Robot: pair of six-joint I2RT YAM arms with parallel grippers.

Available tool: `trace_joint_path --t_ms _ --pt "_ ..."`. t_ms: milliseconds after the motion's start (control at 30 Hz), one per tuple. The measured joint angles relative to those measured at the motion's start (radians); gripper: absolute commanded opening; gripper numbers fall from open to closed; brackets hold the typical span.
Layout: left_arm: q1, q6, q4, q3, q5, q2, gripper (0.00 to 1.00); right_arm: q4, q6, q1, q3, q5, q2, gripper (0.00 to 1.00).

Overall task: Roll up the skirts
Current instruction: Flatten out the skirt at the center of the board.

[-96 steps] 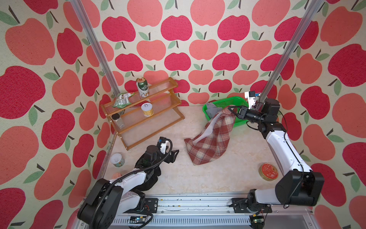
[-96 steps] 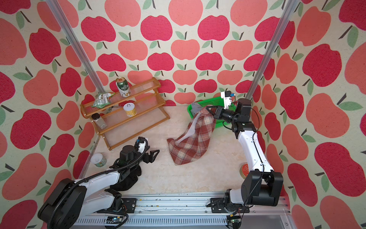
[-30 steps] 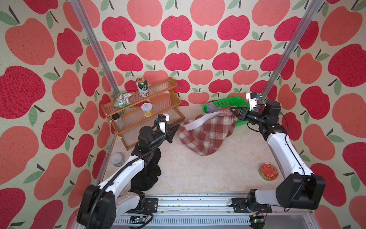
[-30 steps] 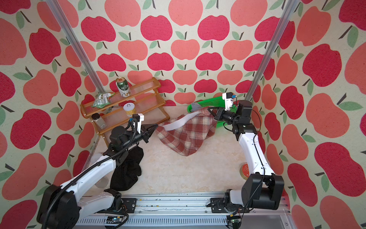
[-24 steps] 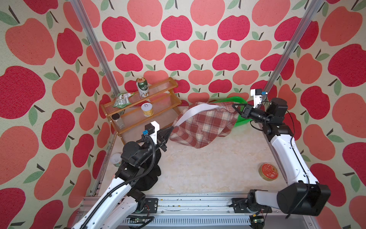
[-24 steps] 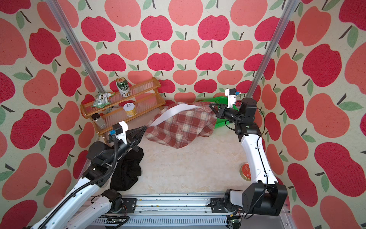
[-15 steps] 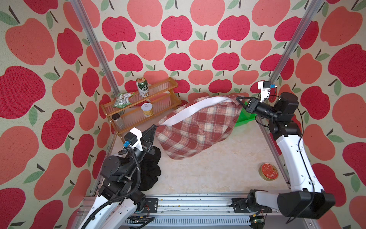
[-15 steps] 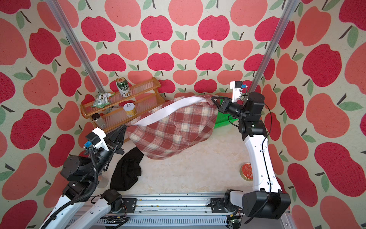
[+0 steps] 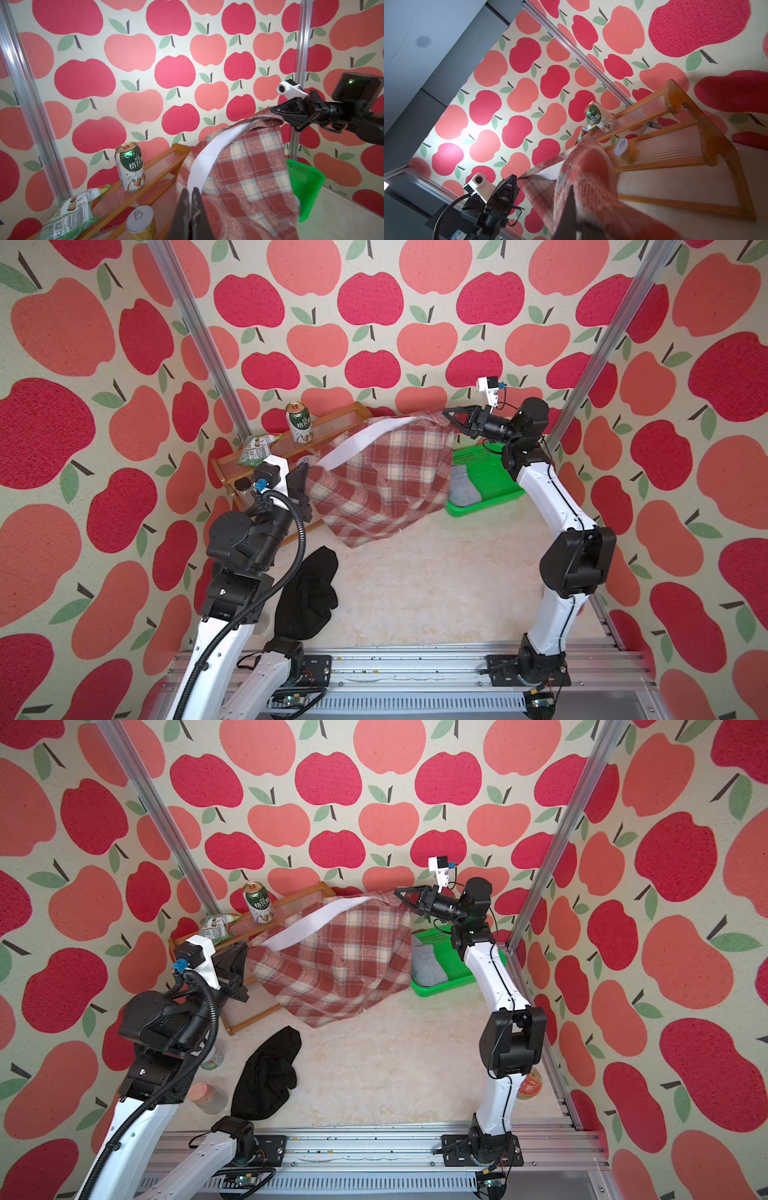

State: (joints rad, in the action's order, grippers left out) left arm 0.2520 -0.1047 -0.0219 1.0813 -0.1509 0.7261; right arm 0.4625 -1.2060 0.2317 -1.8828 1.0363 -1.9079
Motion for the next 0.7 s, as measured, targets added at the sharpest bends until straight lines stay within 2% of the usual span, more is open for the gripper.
trace_joint_path --t_ms 67,100,200,267,333,400,533,700 --pt "0.002 0.006 -0.017 -0.011 -0.019 -0.061 0.08 0.070 -0.029 0.002 0.040 0.018 0.028 0.00" --pt "0.005 0.016 -0.015 -0.035 -0.021 -0.103 0.17 0.104 -0.031 0.000 0.094 0.024 0.061 0.00" --pt "0.019 0.084 0.013 -0.197 0.021 -0.280 0.47 0.182 0.013 -0.015 0.399 0.042 0.241 0.16" --pt "0.026 0.144 0.023 -0.333 0.074 -0.399 0.61 0.175 0.097 -0.031 0.607 0.041 0.364 0.36" --pt "0.027 0.205 0.007 -0.476 0.138 -0.506 0.63 0.114 0.222 -0.054 0.800 0.028 0.476 0.73" --pt "0.027 0.251 -0.024 -0.574 0.185 -0.567 0.65 0.035 0.337 -0.084 0.941 0.000 0.549 0.85" --pt "0.027 0.333 -0.066 -0.665 0.257 -0.603 0.67 -0.053 0.452 -0.180 1.106 -0.062 0.584 0.86" --pt "0.027 0.399 -0.043 -0.684 0.308 -0.561 0.67 -0.201 0.495 -0.291 1.111 -0.200 0.578 0.86"
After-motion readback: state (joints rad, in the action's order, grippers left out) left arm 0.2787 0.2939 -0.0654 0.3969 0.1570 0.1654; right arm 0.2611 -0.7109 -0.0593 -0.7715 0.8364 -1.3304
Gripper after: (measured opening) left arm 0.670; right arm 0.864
